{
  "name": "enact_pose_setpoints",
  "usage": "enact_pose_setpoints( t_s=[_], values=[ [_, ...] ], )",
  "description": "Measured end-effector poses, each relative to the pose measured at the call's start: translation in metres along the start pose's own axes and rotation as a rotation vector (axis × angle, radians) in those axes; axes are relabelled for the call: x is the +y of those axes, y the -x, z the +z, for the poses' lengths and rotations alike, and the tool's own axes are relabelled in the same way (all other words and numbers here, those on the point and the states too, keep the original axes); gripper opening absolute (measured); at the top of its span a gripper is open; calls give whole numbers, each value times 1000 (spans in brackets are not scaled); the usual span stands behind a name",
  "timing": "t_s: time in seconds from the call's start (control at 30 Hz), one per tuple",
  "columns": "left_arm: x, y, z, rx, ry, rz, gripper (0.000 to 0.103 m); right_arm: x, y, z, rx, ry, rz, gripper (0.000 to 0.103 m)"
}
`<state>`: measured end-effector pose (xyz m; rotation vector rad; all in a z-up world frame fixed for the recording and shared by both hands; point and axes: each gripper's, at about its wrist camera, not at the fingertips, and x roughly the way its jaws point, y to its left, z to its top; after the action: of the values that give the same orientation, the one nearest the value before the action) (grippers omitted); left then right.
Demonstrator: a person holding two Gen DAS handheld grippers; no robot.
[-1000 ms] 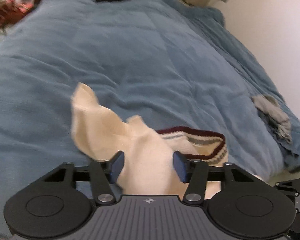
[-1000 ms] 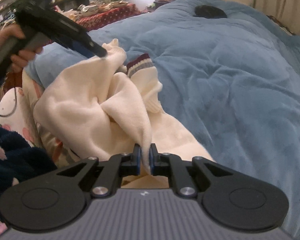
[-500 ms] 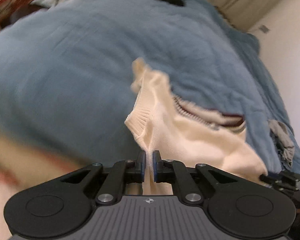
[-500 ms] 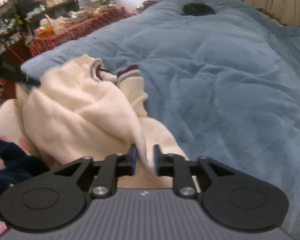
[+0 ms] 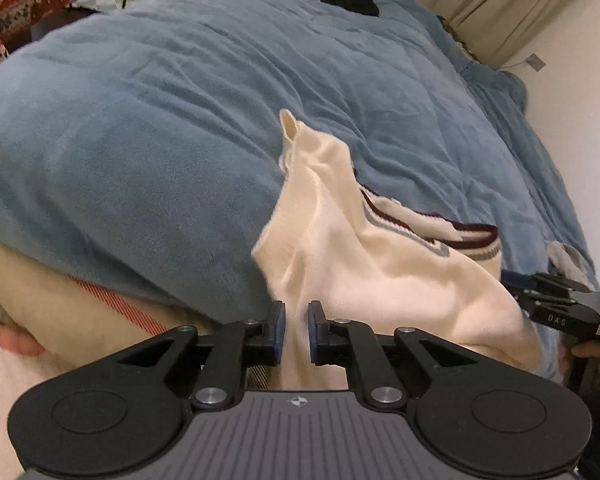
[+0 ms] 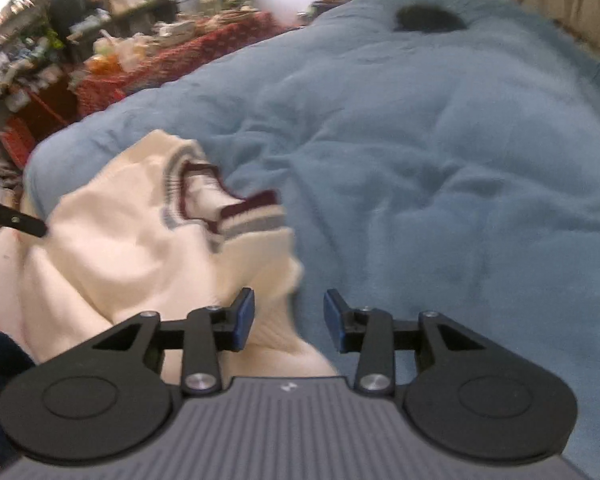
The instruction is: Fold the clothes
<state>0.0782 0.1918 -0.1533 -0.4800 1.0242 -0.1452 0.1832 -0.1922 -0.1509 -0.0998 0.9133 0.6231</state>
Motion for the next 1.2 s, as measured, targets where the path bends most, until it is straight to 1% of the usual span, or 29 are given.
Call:
enact_pose_setpoints(
  t_s=[0.03, 0.1, 0.13, 0.17, 0.2, 0.23, 0.27, 0.3, 0.37, 0.47, 0.57, 0.63, 0.8, 0.87, 0.93, 1.0, 1.07, 1.1, 1.13, 1.2],
  values=[
    [0, -1, 2, -3, 2, -1, 14, 0, -7, 0, 4, -14, 25, 42],
    [1, -7, 6, -1, 18, -9, 24, 1, -18, 1, 10, -20, 47, 42],
    [1, -12, 8, 11, 24, -14, 25, 3, -23, 0, 15, -23, 56, 42],
    [1, -18, 11, 22, 31, -19, 25, 2, -27, 0, 19, -33, 70, 29],
    [1, -25, 13, 36, 28, -17, 25, 3, -30, -2, 25, -45, 87, 21],
    [1, -30, 14, 46, 28, -13, 24, 5, -32, -4, 29, -53, 101, 16],
    [1, -35, 16, 56, 29, -10, 23, 7, -32, -4, 23, -52, 95, 9],
    [0, -38, 18, 58, 30, -7, 16, 9, -30, -2, 12, -50, 84, 9],
    [-2, -41, 21, 57, 27, -2, 6, 12, -23, 1, -13, -51, 65, 8],
    [-11, -40, 28, 37, 5, 14, 5, 8, -3, 12, -78, -88, 49, 7],
    [-22, -30, 42, -9, 12, -22, 5, -2, 22, 30, -164, -104, 8, 7],
    [-32, -19, 55, -55, -5, -43, 5, -10, 41, 44, -214, -102, -24, 7],
    [-68, 0, 102, -165, -93, -113, 5, -36, 77, 84, -324, -50, -179, 7],
    [-81, -5, 119, -185, -133, -118, 5, -51, 86, 99, -348, -52, -235, 7],
    [-89, -17, 131, -194, -170, -94, 5, -66, 90, 110, -362, -56, -286, 7],
    [-87, -39, 139, -156, -178, -56, 5, -81, 83, 113, -337, -62, -325, 7],
    [-77, -62, 137, -96, -165, -12, 5, -96, 70, 113, -300, -76, -353, 8],
    [-69, -75, 133, -57, -158, 18, 5, -105, 60, 110, -267, -91, -345, 8],
    [-63, -84, 130, -30, -143, 38, 5, -111, 46, 105, -233, -105, -334, 10],
    [-50, -100, 125, 35, -112, 70, 9, -121, 20, 94, -166, -129, -314, 16]
  ],
)
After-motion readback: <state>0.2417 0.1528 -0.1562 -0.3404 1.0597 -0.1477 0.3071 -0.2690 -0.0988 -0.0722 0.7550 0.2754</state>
